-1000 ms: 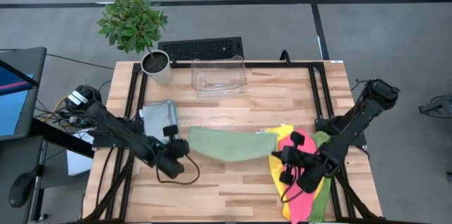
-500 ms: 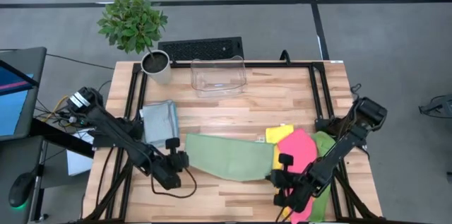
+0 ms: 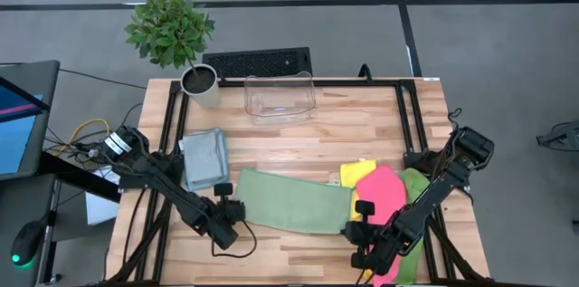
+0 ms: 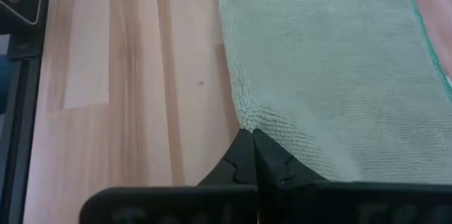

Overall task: Fold microfiber towels
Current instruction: Fold the light green microfiber cloth

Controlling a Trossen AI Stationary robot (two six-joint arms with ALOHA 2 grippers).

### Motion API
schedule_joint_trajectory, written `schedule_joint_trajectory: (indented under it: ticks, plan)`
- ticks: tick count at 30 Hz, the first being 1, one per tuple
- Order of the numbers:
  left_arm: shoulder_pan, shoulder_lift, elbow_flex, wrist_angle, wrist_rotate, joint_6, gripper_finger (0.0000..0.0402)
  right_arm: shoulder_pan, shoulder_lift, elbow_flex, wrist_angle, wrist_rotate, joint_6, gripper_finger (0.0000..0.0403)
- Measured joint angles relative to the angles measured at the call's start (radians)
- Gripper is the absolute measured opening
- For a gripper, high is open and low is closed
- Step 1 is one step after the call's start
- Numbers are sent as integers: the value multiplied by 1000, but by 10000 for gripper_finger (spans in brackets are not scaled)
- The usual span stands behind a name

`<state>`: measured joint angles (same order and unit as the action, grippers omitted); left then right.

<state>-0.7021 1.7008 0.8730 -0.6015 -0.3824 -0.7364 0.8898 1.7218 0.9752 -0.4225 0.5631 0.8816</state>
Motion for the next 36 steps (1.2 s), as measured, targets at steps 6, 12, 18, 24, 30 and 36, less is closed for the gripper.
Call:
schedule_joint_trajectory:
  ticks: [6,12,18,24,30,36]
  plan:
    - [-1,-7,77,-78,0,26,125,0,0,0,8,-43,-15,12]
    - [-4,-8,94,-96,29,32,197,2,0,0,11,-49,-18,6]
    - [-9,-8,106,-73,9,-6,226,6,0,0,12,-53,-22,11]
    - [-17,-1,116,144,-281,58,209,-16,0,20,8,-71,-109,7]
    - [13,3,115,204,-306,106,175,-101,0,95,16,-80,-318,9]
    - [12,3,115,204,-308,106,161,-192,0,115,139,-134,-499,9]
